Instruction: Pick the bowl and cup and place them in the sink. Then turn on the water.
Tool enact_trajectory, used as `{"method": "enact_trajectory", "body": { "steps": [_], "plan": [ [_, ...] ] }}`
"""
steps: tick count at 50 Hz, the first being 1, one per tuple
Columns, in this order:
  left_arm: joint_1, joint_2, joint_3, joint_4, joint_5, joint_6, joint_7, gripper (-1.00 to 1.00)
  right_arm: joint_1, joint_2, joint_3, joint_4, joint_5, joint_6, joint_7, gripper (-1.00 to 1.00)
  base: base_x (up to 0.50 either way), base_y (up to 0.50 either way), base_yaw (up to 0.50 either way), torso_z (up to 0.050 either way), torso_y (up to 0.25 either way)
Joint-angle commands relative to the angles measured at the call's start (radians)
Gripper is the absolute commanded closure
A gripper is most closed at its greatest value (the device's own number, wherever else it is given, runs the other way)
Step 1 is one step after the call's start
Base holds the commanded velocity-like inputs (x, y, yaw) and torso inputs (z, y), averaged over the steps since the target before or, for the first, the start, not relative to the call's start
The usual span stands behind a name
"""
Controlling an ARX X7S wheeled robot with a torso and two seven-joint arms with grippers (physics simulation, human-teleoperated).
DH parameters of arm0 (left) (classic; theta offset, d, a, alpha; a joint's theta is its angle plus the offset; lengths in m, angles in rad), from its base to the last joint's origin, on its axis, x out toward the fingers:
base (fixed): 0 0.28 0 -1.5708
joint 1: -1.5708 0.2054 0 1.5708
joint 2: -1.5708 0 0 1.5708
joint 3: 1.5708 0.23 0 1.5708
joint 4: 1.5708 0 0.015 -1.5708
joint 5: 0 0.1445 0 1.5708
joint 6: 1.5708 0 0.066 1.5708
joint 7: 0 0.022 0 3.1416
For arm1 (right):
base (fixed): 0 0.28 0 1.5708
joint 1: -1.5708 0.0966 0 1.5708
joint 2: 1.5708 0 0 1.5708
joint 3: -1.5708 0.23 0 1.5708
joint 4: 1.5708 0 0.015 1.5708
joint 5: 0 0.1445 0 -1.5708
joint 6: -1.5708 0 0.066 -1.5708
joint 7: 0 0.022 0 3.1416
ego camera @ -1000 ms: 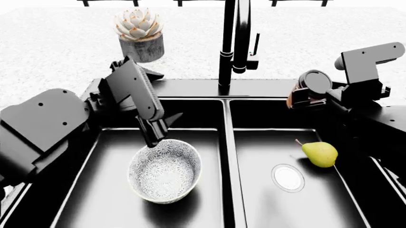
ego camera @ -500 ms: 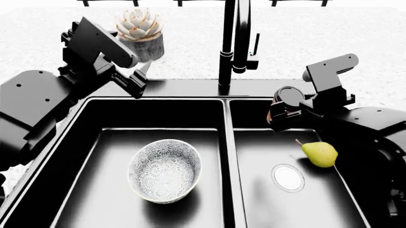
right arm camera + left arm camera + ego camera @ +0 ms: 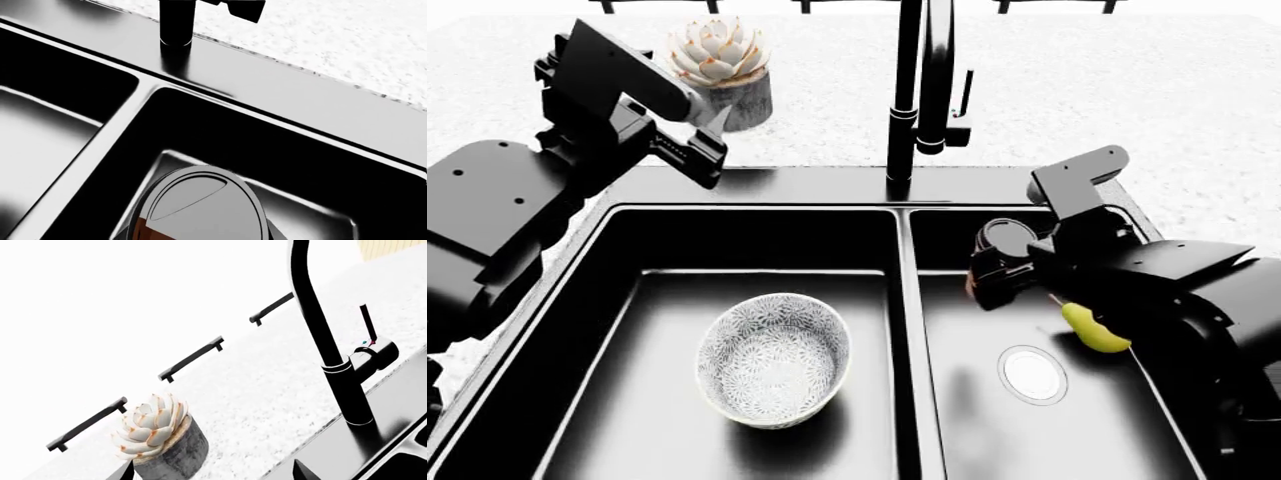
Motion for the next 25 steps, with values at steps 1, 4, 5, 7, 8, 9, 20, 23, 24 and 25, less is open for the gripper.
{"method": "enact_trajectory", "body": {
  "steps": [1, 4, 5, 7, 8, 9, 20, 23, 24, 25],
  "plan": [
    [0.006, -0.002, -0.010, 0.005, -0.011, -0.002, -0.005, -1.00, -0.008, -0.022, -0.022, 0.036, -0.032, -0.029, -0.022, 1.00, 0.00, 0.00, 0.00, 0.000, 0.010],
    [0.008, -0.004, -0.011, 0.005, -0.013, -0.001, -0.004, -1.00, -0.018, -0.026, -0.028, 0.051, -0.038, -0.044, -0.026, 1.00, 0.00, 0.00, 0.00, 0.000, 0.000],
    [0.009, -0.005, -0.011, 0.006, -0.014, -0.001, -0.004, -1.00, -0.021, -0.027, -0.029, 0.054, -0.040, -0.048, -0.026, 1.00, 0.00, 0.00, 0.00, 0.000, 0.000],
    [0.009, -0.006, -0.012, 0.009, -0.015, -0.003, -0.004, -1.00, -0.026, -0.028, -0.032, 0.060, -0.042, -0.054, -0.028, 1.00, 0.00, 0.00, 0.00, 0.000, 0.000],
    [0.009, -0.006, -0.012, 0.011, -0.016, -0.005, -0.005, -1.00, -0.029, -0.029, -0.033, 0.062, -0.043, -0.056, -0.028, 1.00, 0.00, 0.00, 0.00, 0.000, 0.000],
    [0.009, -0.007, -0.012, 0.013, -0.017, -0.006, -0.006, -1.00, -0.031, -0.029, -0.034, 0.063, -0.044, -0.058, -0.028, 1.00, 0.00, 0.00, 0.00, 0.000, 0.000],
    [0.012, -0.007, -0.015, 0.009, -0.020, -0.003, -0.002, -1.00, -0.049, -0.032, -0.053, 0.078, -0.053, -0.072, -0.034, 1.00, 0.00, 0.00, 0.00, 0.000, 0.000],
    [0.012, -0.006, -0.015, 0.007, -0.019, -0.002, -0.001, -1.00, -0.051, -0.034, -0.055, 0.083, -0.055, -0.075, -0.034, 1.00, 0.00, 0.00, 0.00, 0.000, 0.000],
    [0.012, -0.006, -0.015, 0.007, -0.019, -0.001, -0.001, -1.00, -0.052, -0.034, -0.056, 0.084, -0.055, -0.076, -0.034, 1.00, 0.00, 0.00, 0.00, 0.000, 0.000],
    [0.012, -0.006, -0.015, 0.008, -0.020, -0.002, -0.001, -1.00, -0.053, -0.034, -0.056, 0.084, -0.055, -0.076, -0.034, 1.00, 0.00, 0.00, 0.00, 0.000, 0.000]
  ]
}}
